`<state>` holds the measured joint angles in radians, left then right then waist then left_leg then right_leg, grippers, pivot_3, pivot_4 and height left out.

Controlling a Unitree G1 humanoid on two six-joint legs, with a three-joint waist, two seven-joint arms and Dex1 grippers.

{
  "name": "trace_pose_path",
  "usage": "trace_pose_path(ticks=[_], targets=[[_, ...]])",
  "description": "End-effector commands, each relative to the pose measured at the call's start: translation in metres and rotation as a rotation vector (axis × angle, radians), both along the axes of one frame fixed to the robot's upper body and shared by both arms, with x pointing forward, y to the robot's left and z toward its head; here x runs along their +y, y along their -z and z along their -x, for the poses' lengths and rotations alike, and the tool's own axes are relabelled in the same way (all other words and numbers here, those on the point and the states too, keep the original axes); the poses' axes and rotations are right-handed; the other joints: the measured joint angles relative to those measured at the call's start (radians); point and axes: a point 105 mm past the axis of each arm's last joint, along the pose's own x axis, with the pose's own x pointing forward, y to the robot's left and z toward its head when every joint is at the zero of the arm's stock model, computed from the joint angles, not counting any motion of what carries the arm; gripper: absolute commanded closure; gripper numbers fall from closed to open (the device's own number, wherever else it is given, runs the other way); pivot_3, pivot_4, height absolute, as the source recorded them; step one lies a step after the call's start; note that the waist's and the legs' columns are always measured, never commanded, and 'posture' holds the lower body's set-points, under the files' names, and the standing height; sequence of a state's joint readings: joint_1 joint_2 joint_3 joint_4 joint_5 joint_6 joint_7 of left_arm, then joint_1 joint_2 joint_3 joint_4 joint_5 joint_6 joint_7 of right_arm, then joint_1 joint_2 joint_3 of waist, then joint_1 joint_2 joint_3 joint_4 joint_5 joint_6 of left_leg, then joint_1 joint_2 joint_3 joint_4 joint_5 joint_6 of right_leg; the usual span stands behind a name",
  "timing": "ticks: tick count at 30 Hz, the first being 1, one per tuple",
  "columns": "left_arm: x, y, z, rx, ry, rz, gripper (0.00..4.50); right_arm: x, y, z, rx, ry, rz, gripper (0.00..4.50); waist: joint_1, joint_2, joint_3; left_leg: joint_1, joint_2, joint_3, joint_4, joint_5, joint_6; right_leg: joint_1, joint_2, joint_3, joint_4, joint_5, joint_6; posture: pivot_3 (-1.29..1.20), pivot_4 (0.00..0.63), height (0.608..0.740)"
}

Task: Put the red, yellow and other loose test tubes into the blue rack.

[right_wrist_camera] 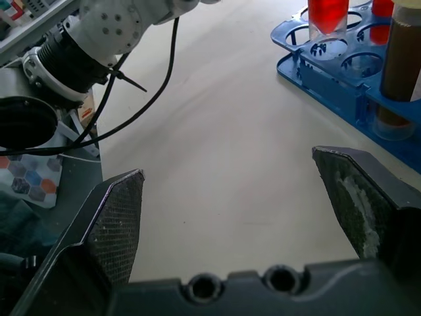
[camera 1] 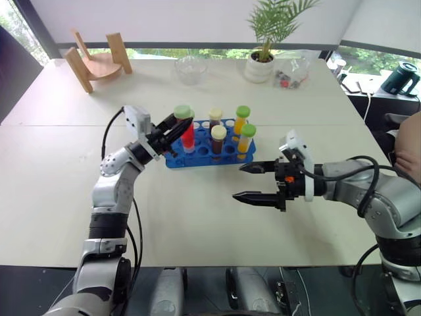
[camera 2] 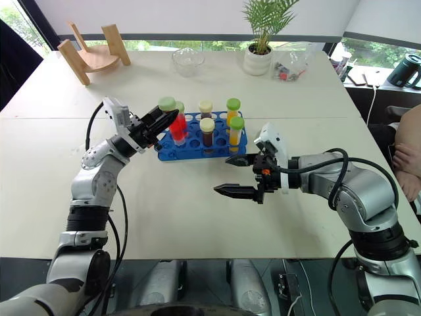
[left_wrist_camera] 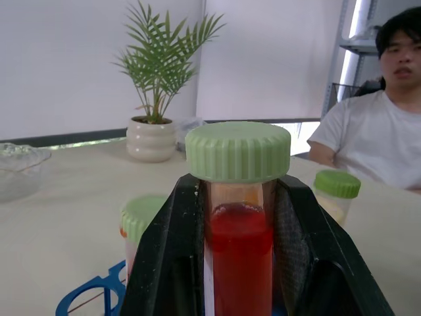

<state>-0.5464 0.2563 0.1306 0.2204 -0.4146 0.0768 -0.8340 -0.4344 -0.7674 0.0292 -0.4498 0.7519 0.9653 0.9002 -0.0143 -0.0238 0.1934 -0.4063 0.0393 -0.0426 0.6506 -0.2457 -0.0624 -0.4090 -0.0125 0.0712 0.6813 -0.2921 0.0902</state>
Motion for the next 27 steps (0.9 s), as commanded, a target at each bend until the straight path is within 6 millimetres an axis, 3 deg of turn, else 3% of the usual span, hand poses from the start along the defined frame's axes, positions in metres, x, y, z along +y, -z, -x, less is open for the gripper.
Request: trace_pose_path(ticks=[1,13,27], targets=[[-0.001,-0.006,-0.001,-0.059,-0.012,-0.017,3.66,0.001,-0.01,0.003,-0.047,-0.003,-0.014,0.0,0.0,0.0,0.0,0.0,0.0,0.0,0.0,0.0,0.0,0.0,0.0,0.0,0.0,0.0,0.0,0.0,0.15,0.74],[-0.004,0.007,0.003,-0.018,0.031,-0.022,3.66,0.002,-0.009,-0.001,-0.053,0.017,-0.021,0.0,-0.001,0.0,0.0,0.0,0.0,0.0,0.0,0.0,0.0,0.0,0.0,0.0,0.0,0.0,0.0,0.0,0.15,0.74],[-0.009,0.004,0.003,-0.034,0.01,-0.063,3.66,0.004,-0.003,-0.004,-0.048,0.019,-0.032,0.0,0.0,0.0,0.0,0.0,0.0,0.0,0.0,0.0,0.0,0.0,0.0,0.0,0.0,0.0,0.0,0.0,0.15,0.74]])
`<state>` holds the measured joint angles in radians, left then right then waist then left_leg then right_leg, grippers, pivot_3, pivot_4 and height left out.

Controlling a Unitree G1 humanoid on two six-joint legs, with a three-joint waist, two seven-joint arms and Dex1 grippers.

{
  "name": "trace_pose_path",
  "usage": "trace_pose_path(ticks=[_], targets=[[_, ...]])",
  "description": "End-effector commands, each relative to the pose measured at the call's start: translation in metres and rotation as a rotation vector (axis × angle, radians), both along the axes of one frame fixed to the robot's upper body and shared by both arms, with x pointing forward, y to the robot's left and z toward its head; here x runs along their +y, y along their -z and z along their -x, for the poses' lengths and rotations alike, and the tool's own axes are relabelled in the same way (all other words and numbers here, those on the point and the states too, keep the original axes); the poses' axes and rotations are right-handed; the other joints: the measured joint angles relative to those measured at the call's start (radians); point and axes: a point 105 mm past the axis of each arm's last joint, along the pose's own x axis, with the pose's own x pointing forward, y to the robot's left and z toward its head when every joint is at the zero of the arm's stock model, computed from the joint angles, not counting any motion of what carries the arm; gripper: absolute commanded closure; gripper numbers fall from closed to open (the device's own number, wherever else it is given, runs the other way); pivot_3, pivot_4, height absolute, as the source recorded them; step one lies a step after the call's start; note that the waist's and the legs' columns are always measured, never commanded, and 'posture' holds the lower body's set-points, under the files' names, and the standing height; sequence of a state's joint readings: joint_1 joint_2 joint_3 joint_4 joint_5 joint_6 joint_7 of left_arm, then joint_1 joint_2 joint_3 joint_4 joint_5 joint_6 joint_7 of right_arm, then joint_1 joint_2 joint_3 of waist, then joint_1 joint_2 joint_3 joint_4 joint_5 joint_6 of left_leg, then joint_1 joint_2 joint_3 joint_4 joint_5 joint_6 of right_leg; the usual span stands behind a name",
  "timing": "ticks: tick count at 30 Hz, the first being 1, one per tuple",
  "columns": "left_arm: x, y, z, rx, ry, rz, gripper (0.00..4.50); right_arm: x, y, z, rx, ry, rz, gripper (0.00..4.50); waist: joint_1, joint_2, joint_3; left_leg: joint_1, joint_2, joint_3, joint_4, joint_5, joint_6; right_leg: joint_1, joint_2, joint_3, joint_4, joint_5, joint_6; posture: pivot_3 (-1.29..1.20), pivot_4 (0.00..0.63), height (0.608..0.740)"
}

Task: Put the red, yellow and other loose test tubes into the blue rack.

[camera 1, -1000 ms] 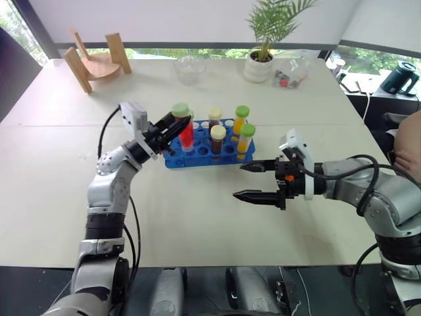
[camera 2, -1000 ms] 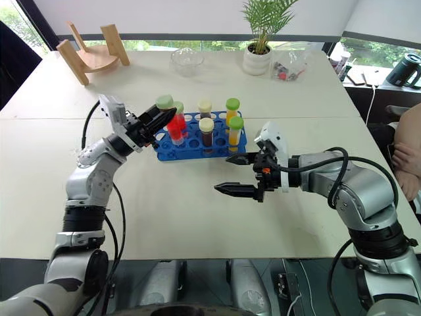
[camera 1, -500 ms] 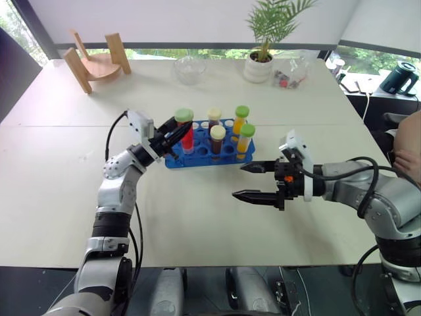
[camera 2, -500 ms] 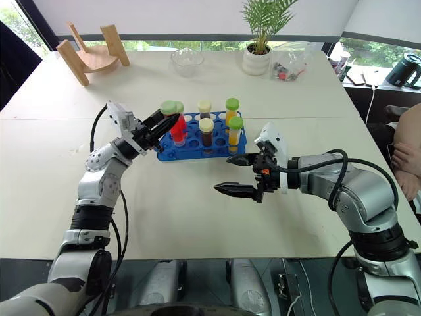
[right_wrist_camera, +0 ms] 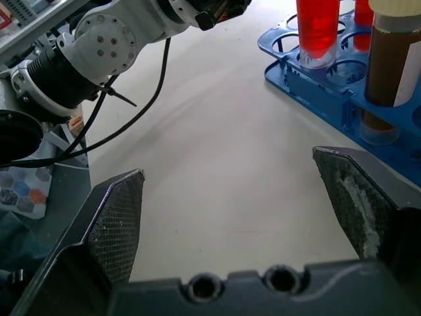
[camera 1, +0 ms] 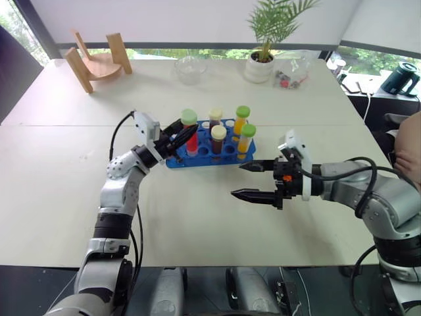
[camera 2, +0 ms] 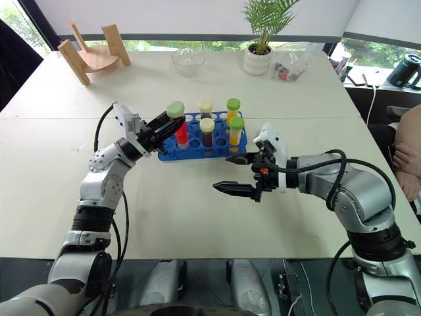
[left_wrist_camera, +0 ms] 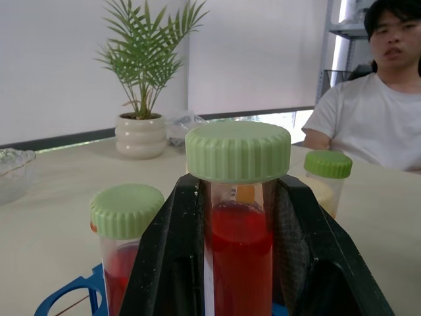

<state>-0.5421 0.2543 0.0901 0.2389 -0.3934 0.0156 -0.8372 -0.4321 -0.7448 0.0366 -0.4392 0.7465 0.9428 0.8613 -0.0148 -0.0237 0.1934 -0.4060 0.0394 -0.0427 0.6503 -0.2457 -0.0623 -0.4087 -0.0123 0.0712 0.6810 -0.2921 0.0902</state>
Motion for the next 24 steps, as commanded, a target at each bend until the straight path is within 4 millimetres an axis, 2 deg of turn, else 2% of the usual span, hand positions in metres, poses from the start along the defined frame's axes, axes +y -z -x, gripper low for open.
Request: trace_pose_path(ticks=[1,11,24], targets=[[0.0,0.0,0.001,-0.006,-0.009,-0.029,3.66,0.002,-0.004,0.001,-0.033,-0.01,-0.014,0.0,0.0,0.0,0.0,0.0,0.0,0.0,0.0,0.0,0.0,0.0,0.0,0.0,0.0,0.0,0.0,0.0,0.15,0.74],[0.007,0.004,0.007,0.017,-0.007,-0.048,3.66,0.003,-0.003,-0.001,-0.036,-0.008,-0.022,0.0,-0.003,0.0,0.0,0.0,0.0,0.0,-0.001,0.0,0.0,0.0,0.0,0.0,0.0,0.0,0.0,0.0,0.15,0.74],[0.013,0.006,0.004,0.018,-0.036,-0.044,3.66,0.007,-0.002,-0.003,-0.033,-0.015,-0.03,0.0,-0.004,0.0,0.0,0.0,0.001,0.0,-0.002,0.0,0.0,0.0,0.0,0.0,-0.001,0.0,0.0,0.0,0.15,0.74]])
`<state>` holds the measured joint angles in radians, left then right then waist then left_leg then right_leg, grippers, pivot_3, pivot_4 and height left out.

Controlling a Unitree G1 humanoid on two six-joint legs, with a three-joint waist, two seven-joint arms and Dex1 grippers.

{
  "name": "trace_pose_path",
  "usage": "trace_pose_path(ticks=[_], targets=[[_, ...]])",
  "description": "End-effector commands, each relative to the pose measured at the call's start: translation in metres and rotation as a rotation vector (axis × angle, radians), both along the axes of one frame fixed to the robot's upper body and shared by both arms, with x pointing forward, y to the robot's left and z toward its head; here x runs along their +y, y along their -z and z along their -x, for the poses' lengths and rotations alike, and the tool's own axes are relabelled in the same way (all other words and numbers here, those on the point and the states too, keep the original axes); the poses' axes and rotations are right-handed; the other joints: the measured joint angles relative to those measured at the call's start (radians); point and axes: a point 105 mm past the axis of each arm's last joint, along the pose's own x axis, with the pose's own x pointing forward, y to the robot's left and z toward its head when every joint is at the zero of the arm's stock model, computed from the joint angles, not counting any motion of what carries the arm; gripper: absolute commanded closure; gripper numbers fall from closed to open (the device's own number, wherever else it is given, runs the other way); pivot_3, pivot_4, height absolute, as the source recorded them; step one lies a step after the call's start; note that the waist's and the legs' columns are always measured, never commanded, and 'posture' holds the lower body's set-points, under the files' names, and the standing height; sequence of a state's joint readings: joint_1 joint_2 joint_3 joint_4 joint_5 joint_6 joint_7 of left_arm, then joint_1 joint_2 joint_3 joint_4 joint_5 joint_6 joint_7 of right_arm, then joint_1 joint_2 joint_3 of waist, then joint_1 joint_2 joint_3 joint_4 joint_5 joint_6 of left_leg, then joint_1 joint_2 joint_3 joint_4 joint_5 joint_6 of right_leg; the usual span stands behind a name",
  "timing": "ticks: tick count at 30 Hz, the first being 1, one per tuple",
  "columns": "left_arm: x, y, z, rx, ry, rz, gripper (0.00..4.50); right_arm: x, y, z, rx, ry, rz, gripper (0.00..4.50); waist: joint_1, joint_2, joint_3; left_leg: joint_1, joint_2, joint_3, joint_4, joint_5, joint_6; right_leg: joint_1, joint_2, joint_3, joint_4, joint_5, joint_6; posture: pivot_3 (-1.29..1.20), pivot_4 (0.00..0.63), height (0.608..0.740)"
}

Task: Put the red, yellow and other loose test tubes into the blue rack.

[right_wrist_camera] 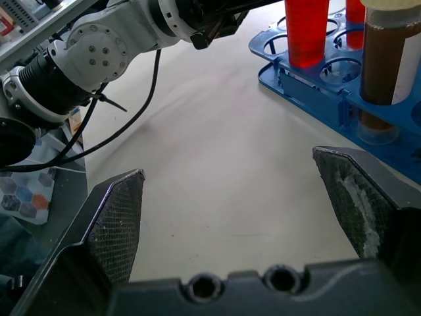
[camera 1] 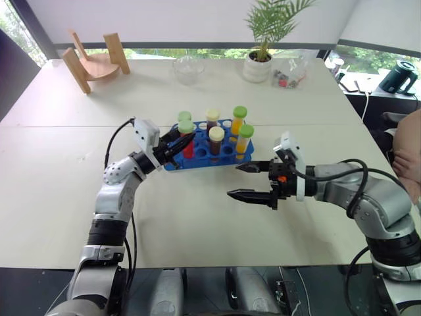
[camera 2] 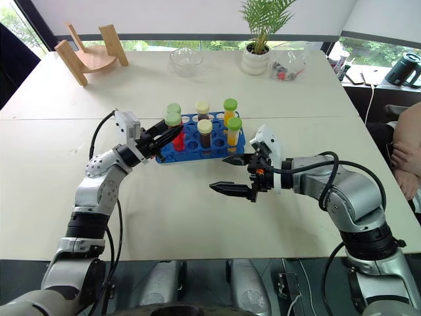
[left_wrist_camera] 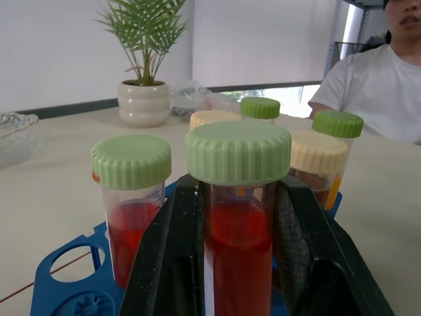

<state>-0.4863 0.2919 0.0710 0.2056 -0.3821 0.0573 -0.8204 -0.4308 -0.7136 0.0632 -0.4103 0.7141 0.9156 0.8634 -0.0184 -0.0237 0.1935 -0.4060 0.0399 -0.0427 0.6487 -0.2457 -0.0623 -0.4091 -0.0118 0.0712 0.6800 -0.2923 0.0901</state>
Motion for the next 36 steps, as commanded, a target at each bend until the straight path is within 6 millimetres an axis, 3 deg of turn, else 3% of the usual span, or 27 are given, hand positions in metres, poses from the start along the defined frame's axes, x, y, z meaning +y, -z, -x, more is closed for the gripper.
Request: trace_pose_path(ticks=[1,8,11,16,19,27,36], targets=[[0.007,-0.012,0.0,-0.051,-0.013,0.003,3.16,0.003,-0.008,0.001,-0.039,-0.016,-0.02,0.0,0.0,0.0,0.0,0.0,0.0,0.0,0.0,0.0,0.0,0.0,0.0,0.0,0.0,0.0,0.0,0.0,0.15,0.74],[0.022,-0.016,-0.004,-0.072,-0.045,-0.058,0.02,0.004,-0.006,0.003,-0.029,-0.017,-0.023,0.0,0.001,0.0,0.0,0.0,0.0,0.0,0.0,0.0,0.0,0.0,0.0,0.0,0.0,0.0,0.0,0.0,0.15,0.74],[0.04,-0.024,-0.004,-0.046,-0.083,-0.138,0.02,0.0,-0.002,0.007,-0.009,-0.017,-0.008,0.0,0.001,0.0,0.0,0.0,0.0,0.0,0.0,0.0,0.0,0.0,0.0,0.0,0.0,0.0,0.0,0.0,0.15,0.74],[0.083,0.007,0.063,0.251,0.062,-0.379,0.02,-0.043,0.015,0.013,0.066,0.045,0.093,0.0,-0.027,0.002,0.001,-0.001,0.002,0.002,-0.004,-0.001,0.002,-0.001,0.0,0.001,-0.004,0.0,0.0,0.0,0.15,0.74],[0.099,0.015,0.089,0.361,0.077,-0.425,0.02,-0.058,0.021,0.012,0.08,0.078,0.122,0.0,-0.026,0.002,0.002,-0.001,0.004,0.005,-0.005,-0.003,0.005,-0.001,0.0,0.001,-0.008,0.0,-0.001,0.0,0.15,0.74],[0.113,0.032,0.117,0.523,0.085,-0.447,0.02,-0.064,0.026,0.005,0.071,0.092,0.133,0.0,-0.023,0.003,0.002,0.0,0.004,0.009,-0.002,-0.003,0.005,0.001,0.0,0.004,-0.013,-0.002,-0.006,0.0,0.15,0.74],[0.113,0.035,0.116,0.541,0.068,-0.388,0.02,-0.065,0.028,0.001,0.062,0.094,0.14,0.0,-0.023,0.003,0.002,-0.001,0.005,0.01,-0.003,-0.004,0.005,-0.001,0.0,0.005,-0.013,0.0,-0.003,0.0,0.15,0.74]])
